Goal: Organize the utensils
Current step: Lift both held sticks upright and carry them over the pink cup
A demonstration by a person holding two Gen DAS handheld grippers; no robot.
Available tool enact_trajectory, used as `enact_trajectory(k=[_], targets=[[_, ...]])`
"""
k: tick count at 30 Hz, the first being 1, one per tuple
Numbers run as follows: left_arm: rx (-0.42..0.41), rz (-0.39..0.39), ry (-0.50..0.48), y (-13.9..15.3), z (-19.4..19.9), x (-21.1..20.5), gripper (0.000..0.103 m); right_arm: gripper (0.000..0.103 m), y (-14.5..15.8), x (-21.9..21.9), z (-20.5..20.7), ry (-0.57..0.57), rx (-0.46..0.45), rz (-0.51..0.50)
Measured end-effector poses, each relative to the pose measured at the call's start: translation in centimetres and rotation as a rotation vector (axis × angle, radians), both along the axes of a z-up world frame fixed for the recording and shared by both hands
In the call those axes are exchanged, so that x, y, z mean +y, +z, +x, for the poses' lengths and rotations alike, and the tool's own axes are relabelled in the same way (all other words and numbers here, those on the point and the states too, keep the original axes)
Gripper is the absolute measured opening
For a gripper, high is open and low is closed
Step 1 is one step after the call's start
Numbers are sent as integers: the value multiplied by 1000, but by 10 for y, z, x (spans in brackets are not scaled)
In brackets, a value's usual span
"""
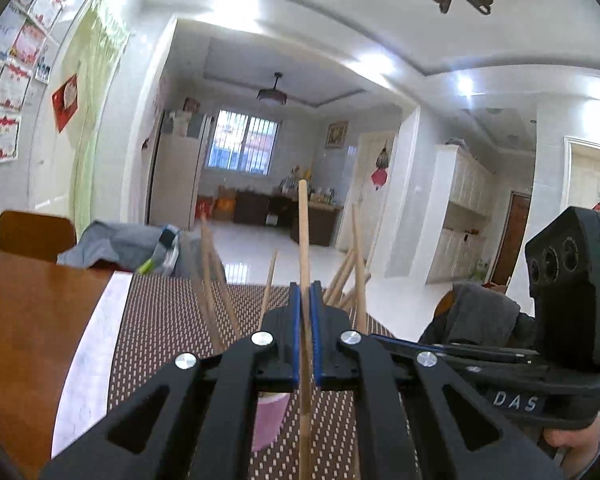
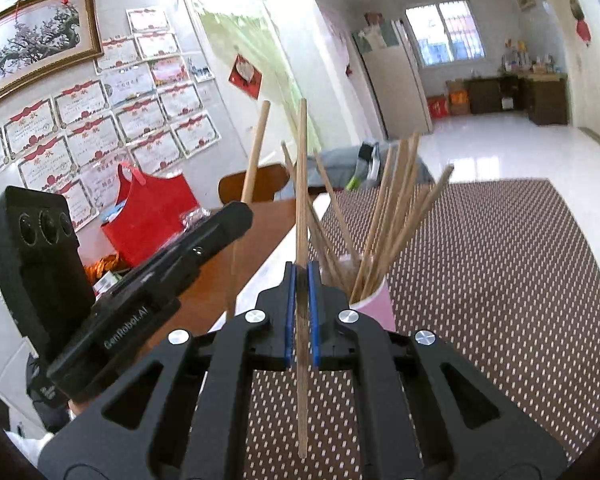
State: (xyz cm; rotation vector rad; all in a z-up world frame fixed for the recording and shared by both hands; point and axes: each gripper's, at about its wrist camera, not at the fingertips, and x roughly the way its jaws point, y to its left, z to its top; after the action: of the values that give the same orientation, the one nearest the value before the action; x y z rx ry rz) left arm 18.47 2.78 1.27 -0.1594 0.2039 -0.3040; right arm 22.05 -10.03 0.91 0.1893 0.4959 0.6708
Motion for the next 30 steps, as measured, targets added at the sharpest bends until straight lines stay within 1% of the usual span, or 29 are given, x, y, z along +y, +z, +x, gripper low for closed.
enact_trajectory(k=[1,5,8,11,15,18,23,27,30], targets=[[-20,0,3,2,3,-2,5,7,1,7,-1,-6,-13,3],[-65,-17,21,6,12,-1,5,7,14,9,5,-47,-84,38],[-89,-48,32,7,22,2,5,7,20,10,11,-71,-122,67],[-131,-76,45,6,30,4,5,7,26,12,16,-100,-169,90],[-185,-102,90,4,41,7,5,7,29,19,24,-134,-218,107],[-208,-125,108,2,48,10,5,7,26,19,31,-168,-239,113],[-259,-121,148,-2,61,8,5,7,22,20,43,-206,-255,119],[-290,-134,180,-6,69,8,5,7,17,18,47,-223,-271,137],[-282,-129,198,-12,76,8,5,6,11,17,52,-243,-270,145]])
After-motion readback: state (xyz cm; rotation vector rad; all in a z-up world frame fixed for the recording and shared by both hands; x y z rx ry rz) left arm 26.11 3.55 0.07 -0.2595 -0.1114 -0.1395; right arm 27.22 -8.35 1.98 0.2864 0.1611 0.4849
